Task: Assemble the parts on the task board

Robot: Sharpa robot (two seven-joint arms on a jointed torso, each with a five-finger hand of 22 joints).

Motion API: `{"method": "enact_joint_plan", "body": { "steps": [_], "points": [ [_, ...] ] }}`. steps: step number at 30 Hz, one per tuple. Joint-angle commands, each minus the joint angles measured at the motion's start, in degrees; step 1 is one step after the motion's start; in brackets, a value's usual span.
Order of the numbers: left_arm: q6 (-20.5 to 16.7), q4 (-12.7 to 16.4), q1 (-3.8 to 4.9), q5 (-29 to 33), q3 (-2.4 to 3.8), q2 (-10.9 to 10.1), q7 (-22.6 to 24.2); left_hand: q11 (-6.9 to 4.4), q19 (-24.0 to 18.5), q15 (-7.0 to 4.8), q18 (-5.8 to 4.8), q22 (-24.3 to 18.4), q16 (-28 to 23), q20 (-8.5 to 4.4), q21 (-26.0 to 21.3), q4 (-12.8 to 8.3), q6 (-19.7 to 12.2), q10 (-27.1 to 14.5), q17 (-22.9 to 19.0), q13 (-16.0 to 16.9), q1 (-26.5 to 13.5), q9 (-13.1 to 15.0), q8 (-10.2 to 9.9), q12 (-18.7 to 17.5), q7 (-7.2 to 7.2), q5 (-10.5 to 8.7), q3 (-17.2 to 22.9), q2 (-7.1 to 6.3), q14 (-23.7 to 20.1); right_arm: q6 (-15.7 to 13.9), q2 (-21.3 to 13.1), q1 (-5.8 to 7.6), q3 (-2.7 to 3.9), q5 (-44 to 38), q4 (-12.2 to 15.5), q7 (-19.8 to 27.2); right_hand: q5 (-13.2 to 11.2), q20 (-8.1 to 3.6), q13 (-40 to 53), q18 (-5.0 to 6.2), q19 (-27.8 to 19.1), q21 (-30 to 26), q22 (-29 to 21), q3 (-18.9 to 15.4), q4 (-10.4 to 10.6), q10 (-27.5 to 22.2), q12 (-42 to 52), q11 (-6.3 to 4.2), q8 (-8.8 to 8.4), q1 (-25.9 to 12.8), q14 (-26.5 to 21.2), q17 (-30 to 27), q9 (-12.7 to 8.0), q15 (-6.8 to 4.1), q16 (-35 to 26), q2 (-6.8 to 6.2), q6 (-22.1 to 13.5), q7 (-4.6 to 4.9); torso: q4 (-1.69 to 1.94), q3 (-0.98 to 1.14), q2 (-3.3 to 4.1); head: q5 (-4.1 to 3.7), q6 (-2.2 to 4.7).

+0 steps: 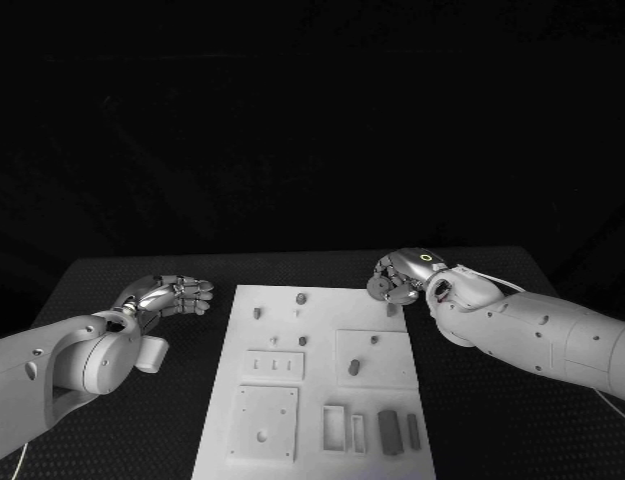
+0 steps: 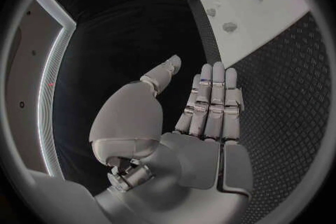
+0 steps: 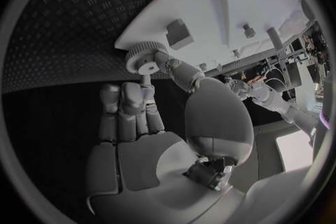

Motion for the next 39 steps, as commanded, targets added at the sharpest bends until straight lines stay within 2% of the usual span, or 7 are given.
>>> {"method": "enact_joint_plan", "body": {
  "steps": [1,10,16,21,29,34,39],
  "points": [
    [-0.1,0.2,0.04,-0.1,0.05,0.0,0.7,0.06,-0.5,0.25,0.77,1.2,0.0,-0.11,0.3,0.2,-0.3,-0.1,0.1,0.1,-0.2,0.1,-0.2,-0.3,-0.16,-0.17,0.1,-0.1,-0.3,-2.0,0.3,0.59,0.03,-3.5,1.1,-1.7,-0.2,-0.11,-0.1,2.36,0.6,-0.3,0.1,0.1,0.4,0.5,-0.2,-0.03,1.07,-0.3,0.2,0.1,0.8,-0.34,-0.2,-0.26,2.9,2.3,-0.08,0.01,0.01,0.26,0.1],
    [-0.1,0.2,0.05,-0.1,0.05,0.1,0.7,0.06,-0.5,0.25,0.77,1.2,0.0,-0.11,0.3,0.2,-0.3,-0.1,0.1,0.1,-0.3,0.1,-0.3,-0.3,-0.16,-0.16,0.1,-0.11,-0.3,-2.5,2.2,2.27,0.03,-5.2,6.3,-3.0,-0.5,-0.26,-0.1,2.36,0.9,-0.3,0.1,0.2,1.0,0.8,-0.4,-0.11,1.1,-0.6,0.4,0.2,0.7,-0.43,-0.3,-0.76,3.1,2.22,-0.15,0.01,-0.1,0.92,0.14],
    [0.0,0.2,0.05,-0.1,0.05,0.4,0.7,0.06,-0.5,0.25,0.77,1.2,0.0,-0.11,0.3,0.2,-0.3,-0.1,0.1,0.1,-0.3,0.1,-0.3,-0.3,-0.16,-0.15,0.1,-0.11,-0.3,-2.1,5.9,2.41,-0.02,-7.2,7.9,-3.5,-0.7,-0.34,-0.1,2.36,1.0,-0.4,0.1,0.1,1.3,0.9,-0.5,-0.13,1.08,-0.9,0.4,0.2,0.7,-0.45,-0.3,-1.04,3.1,2.21,-0.1,-0.04,-0.14,1.42,0.27],
    [-0.1,0.2,0.05,-0.1,0.05,0.4,0.7,0.07,-0.5,0.25,0.77,1.2,0.0,-0.11,0.3,0.2,-0.3,-0.1,0.1,0.1,-0.3,0.1,-0.3,-0.3,-0.15,-0.15,0.1,-0.11,-0.3,-2.0,8.8,2.39,-0.84,-8.4,8.5,-3.8,-0.8,-0.37,-0.1,2.36,1.1,-0.4,0.1,0.0,1.5,0.9,-0.5,-0.13,1.06,-1.0,0.4,0.3,0.7,-0.45,-0.3,-1.06,3.1,2.21,-0.04,-0.08,-0.07,1.74,0.22],
    [0.0,0.1,0.05,0.0,0.06,0.7,0.7,0.07,-0.5,0.26,0.76,1.2,0.0,-0.1,0.3,0.2,-0.3,-0.1,0.1,0.1,-0.3,0.1,-0.3,-0.3,-0.15,-0.14,0.1,-0.1,-0.3,-1.5,12.1,1.96,-2.85,-9.8,7.6,-4.2,-0.8,-0.39,-0.1,2.36,1.1,-0.5,0.1,0.0,1.5,0.9,-0.6,-0.13,1.05,-1.0,0.4,0.3,0.7,-0.45,-0.4,-1.05,3.0,2.2,0.19,-0.13,-0.03,1.71,0.26],
    [0.0,0.0,0.05,0.0,0.06,0.7,0.7,0.07,-0.5,0.26,0.76,1.2,0.0,-0.1,0.3,0.2,-0.3,-0.1,0.1,0.1,-0.3,0.2,-0.3,-0.3,-0.15,-0.14,0.1,-0.1,-0.3,-1.2,13.5,1.32,-3.78,-10.3,7.0,-4.2,-0.8,-0.4,-0.1,2.36,1.1,-0.5,0.1,0.0,1.6,0.9,-0.6,-0.13,1.03,-1.0,0.4,0.3,0.7,-0.45,-0.4,-1.05,3.0,2.21,0.05,-0.06,-0.04,2.03,-0.01],
    [0.1,0.0,0.05,0.0,0.06,0.9,0.7,0.07,-0.5,0.26,0.76,1.2,-0.1,-0.1,0.3,0.2,-0.3,-0.1,0.1,0.2,-0.3,0.2,-0.3,-0.3,-0.15,-0.14,0.1,-0.1,-0.3,-0.7,14.2,0.71,-4.11,-10.6,6.6,-4.2,-0.8,-0.41,-0.1,2.36,1.1,-0.5,0.1,0.0,1.6,0.9,-0.6,-0.13,1.01,-1.1,0.4,0.3,0.7,-0.45,-0.4,-1.05,3.0,2.21,0.06,-0.01,-0.02,2.16,-0.19]
  ]
}}
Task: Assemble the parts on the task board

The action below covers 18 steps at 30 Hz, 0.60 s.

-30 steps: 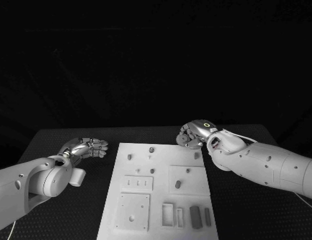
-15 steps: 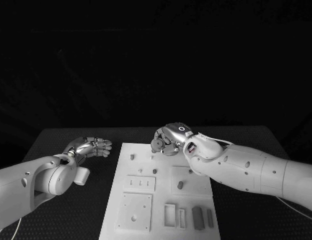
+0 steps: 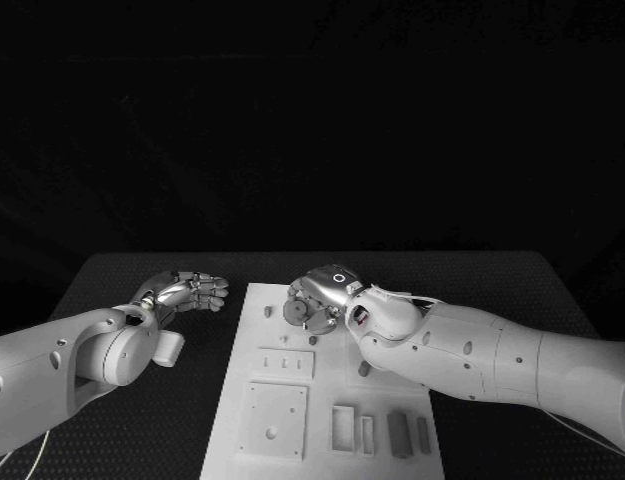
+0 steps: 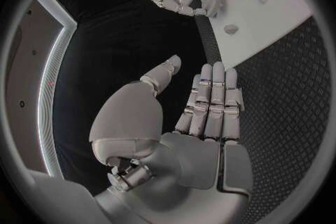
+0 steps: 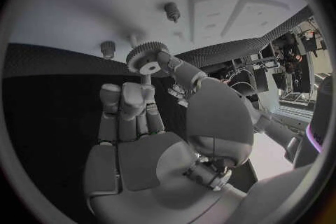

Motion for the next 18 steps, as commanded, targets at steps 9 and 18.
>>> {"method": "enact_joint_plan", "body": {
  "steps": [9,18],
  "points": [
    [0.2,0.0,0.04,0.0,0.05,0.2,0.7,0.08,-0.3,0.26,1.13,1.2,-0.1,0.12,0.3,0.2,-0.3,-0.1,0.1,0.1,-0.3,0.1,-0.3,-0.3,-0.14,-0.14,0.1,-0.08,-0.3,1.4,0.4,-0.22,-0.23,-2.3,-1.2,-0.8,-0.2,-0.07,0.0,2.33,0.3,-0.3,0.1,-0.1,0.4,0.2,-0.3,0.0,0.8,-0.3,0.2,0.1,0.6,-0.27,-0.2,-0.19,2.7,2.47,-0.21,0.13,-0.03,0.27,-0.28],
    [0.2,-0.1,0.04,0.0,0.04,0.2,0.7,0.08,-0.3,0.27,1.13,1.2,-0.1,0.13,0.3,0.2,-0.3,-0.1,0.1,0.1,-0.3,0.1,-0.3,-0.3,-0.14,-0.14,0.1,-0.07,-0.3,1.2,0.5,-0.22,-0.24,-3.5,-2.1,-1.6,-0.3,-0.1,0.0,2.33,0.3,-0.3,0.1,-0.1,0.4,0.2,-0.3,0.0,0.77,-0.2,0.2,0.1,0.6,-0.26,-0.3,-0.24,2.6,2.48,-0.21,0.22,-0.02,0.19,-0.25]
  ]
}}
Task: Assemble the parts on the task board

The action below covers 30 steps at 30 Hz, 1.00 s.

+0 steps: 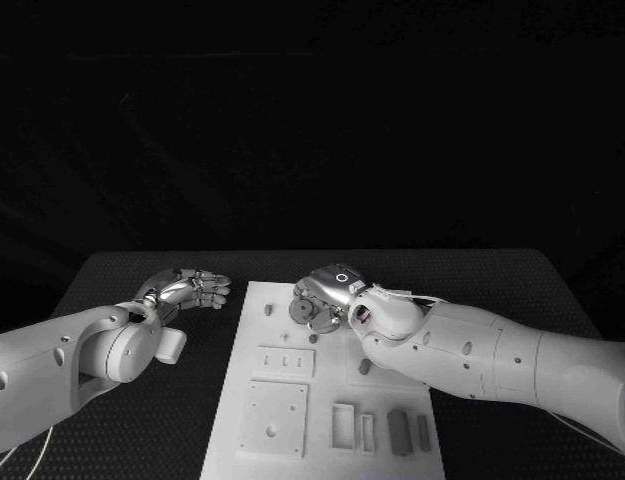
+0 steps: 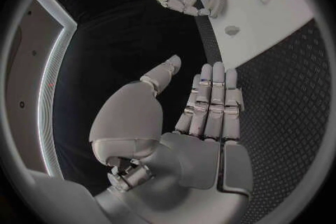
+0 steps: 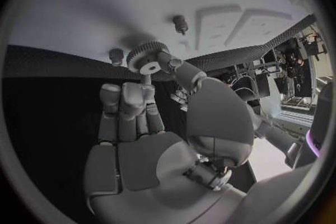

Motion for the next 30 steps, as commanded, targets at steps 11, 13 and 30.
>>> {"method": "enact_joint_plan", "body": {
  "steps": [11,13,30],
  "points": [
    [0.3,-0.1,0.03,0.0,0.05,0.3,0.7,0.08,-0.4,0.12,1.13,1.2,-0.1,0.13,0.3,0.2,-0.3,-0.1,0.1,0.1,-0.3,0.1,-0.3,-0.3,-0.14,-0.13,0.1,-0.07,-0.2,1.7,0.5,-0.03,-0.01,-1.8,-1.3,-0.9,-0.6,-0.18,0.0,2.34,0.3,-0.4,0.1,0.1,0.3,0.2,-0.4,0.02,0.67,0.1,0.2,0.1,0.6,-0.32,-0.3,-0.22,2.6,2.42,-0.02,0.04,0.0,-0.08,0.01],
    [0.3,-0.1,0.03,0.0,0.05,0.3,0.7,0.08,-0.4,0.12,1.13,1.2,-0.1,0.13,0.3,0.2,-0.3,-0.1,0.1,0.1,-0.4,0.1,-0.3,-0.3,-0.14,-0.13,0.1,-0.07,-0.2,1.8,0.7,-0.04,-0.02,-1.7,-1.6,-0.8,-0.6,-0.19,0.0,2.34,0.3,-0.5,0.1,0.1,0.3,0.2,-0.4,0.05,0.62,0.1,0.2,0.1,0.6,-0.3,-0.4,-0.29,2.5,2.45,0.02,0.0,0.01,-0.11,-0.01],
    [0.3,-0.2,0.03,0.0,0.05,0.3,0.6,0.08,-0.4,0.12,1.13,1.2,-0.1,0.13,0.3,0.2,-0.3,-0.1,0.1,0.1,-0.4,0.1,-0.4,-0.3,-0.13,-0.14,0.0,-0.08,-0.2,2.5,1.3,-0.04,-0.13,-0.1,-2.8,-0.5,-1.1,-0.1,0.3,2.34,0.2,-1.0,0.1,-0.8,-0.4,-0.5,-1.0,1.59,-2.44,-0.3,0.1,0.3,-1.0,1.09,-0.9,-1.19,-3.0,4.08,-0.02,-0.04,-0.02,-0.08,-0.04]
  ]
}}
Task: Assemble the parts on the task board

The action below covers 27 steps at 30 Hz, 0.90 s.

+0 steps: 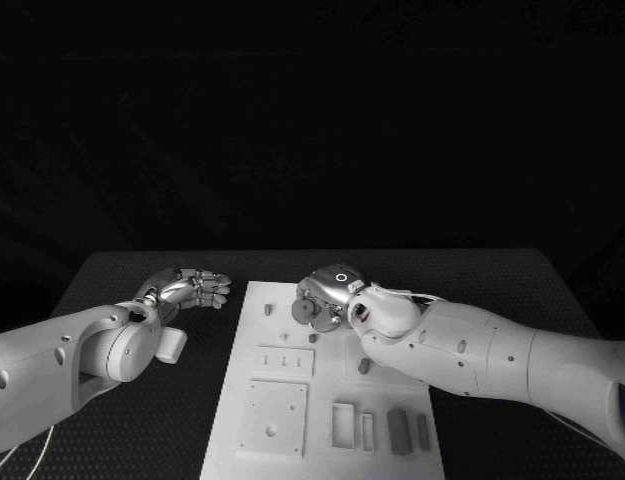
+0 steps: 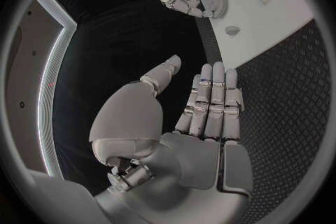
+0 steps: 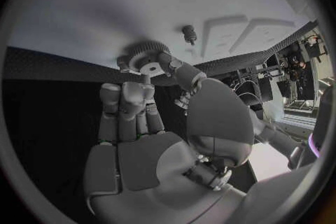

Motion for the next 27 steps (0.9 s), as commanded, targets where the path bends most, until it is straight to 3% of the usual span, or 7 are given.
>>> {"method": "enact_joint_plan", "body": {
  "steps": [1,5,8,18,22,27],
  "points": [
    [0.2,0.0,0.04,0.0,0.05,0.1,0.6,0.08,-0.4,0.14,1.14,1.2,-0.1,0.13,0.3,0.2,-0.3,-0.1,0.1,0.1,-0.4,0.1,-0.4,-0.3,-0.13,-0.14,0.0,-0.08,-0.2,0.6,0.0,0.03,0.02,0.7,-0.1,0.0,-0.1,-0.04,0.1,2.34,-0.1,-0.4,0.1,-0.5,-0.1,0.0,-0.2,0.27,-0.76,0.0,0.0,0.1,-0.3,0.38,-0.3,-0.57,-1.3,1.1,0.02,-0.04,-0.02,-0.05,-0.01],
    [0.2,0.0,0.04,0.0,0.05,0.1,0.6,0.08,-0.4,0.14,1.14,1.2,-0.1,0.13,0.3,0.2,-0.3,-0.1,0.1,0.1,-0.4,0.1,-0.4,-0.3,-0.13,-0.14,0.0,-0.09,-0.2,0.4,-0.5,0.04,0.02,1.7,0.3,0.2,-0.1,-0.04,0.1,2.34,-0.1,-0.4,0.1,-0.5,-0.1,0.0,-0.2,0.27,-0.82,0.0,0.0,0.1,-0.4,0.38,-0.3,-0.58,-1.4,1.1,0.02,0.0,-0.01,-0.05,-0.06],
    [0.2,0.0,0.04,0.0,0.05,0.1,0.6,0.08,-0.4,0.14,1.14,1.2,-0.1,0.13,0.3,0.2,-0.3,-0.1,0.1,0.1,-0.4,0.1,-0.4,-0.3,-0.13,-0.14,0.0,-0.1,-0.2,-0.3,-1.1,0.06,0.02,3.0,1.0,0.8,0.8,0.08,0.1,2.34,-0.1,-0.4,0.1,-1.9,-0.3,-0.3,-0.3,0.43,-2.81,-0.9,0.0,0.1,-1.2,0.6,-0.3,-1.41,-5.4,1.24,0.0,0.02,-0.02,-0.05,-0.11],
    [0.1,-0.1,0.04,0.0,0.05,-0.1,0.6,0.08,-0.4,0.14,1.13,1.2,-0.1,0.13,0.3,0.2,-0.3,-0.2,0.1,0.1,-0.4,0.1,-0.4,-0.3,-0.13,-0.14,0.0,-0.12,-0.2,-3.4,-3.7,0.67,0.23,8.4,3.8,3.1,4.2,0.21,0.4,2.34,0.0,-0.6,0.3,-4.9,-0.6,-0.5,-0.2,0.77,-2.32,-1.8,0.0,0.4,-0.7,0.83,-0.5,-1.04,-6.1,1.62,-0.11,0.1,-0.02,-0.03,-0.09],
    [0.1,0.0,0.04,0.0,0.05,-0.2,0.7,0.08,-0.4,0.14,1.13,1.2,-0.1,0.13,0.3,0.2,-0.3,-0.2,0.1,0.1,-0.4,0.1,-0.4,-0.3,-0.13,-0.13,0.0,-0.12,-0.2,-2.8,-5.3,1.18,0.98,10.0,5.0,3.7,4.5,0.21,0.5,2.34,0.0,-0.6,0.3,-5.3,-0.6,-0.5,-0.2,0.78,-2.2,-1.9,0.0,0.5,-0.6,0.84,-0.5,-0.86,-6.1,1.64,-0.15,0.13,-0.04,-0.18,0.05],
    [0.1,0.1,0.05,0.0,0.05,-0.3,0.7,0.08,-0.5,0.14,1.12,1.2,-0.1,0.13,0.3,0.2,-0.3,-0.2,0.1,0.1,-0.4,0.1,-0.4,-0.3,-0.13,-0.13,0.0,-0.14,-0.2,-1.8,-6.8,1.73,1.02,11.1,5.7,4.0,5.2,0.19,0.5,2.34,0.0,-0.7,0.3,-5.6,-0.7,-0.5,-0.2,0.98,-1.82,-1.9,0.0,0.6,-0.4,1.02,-0.5,-0.56,-5.7,1.87,-0.25,0.13,0.0,-0.25,0.32]
  ]
}}
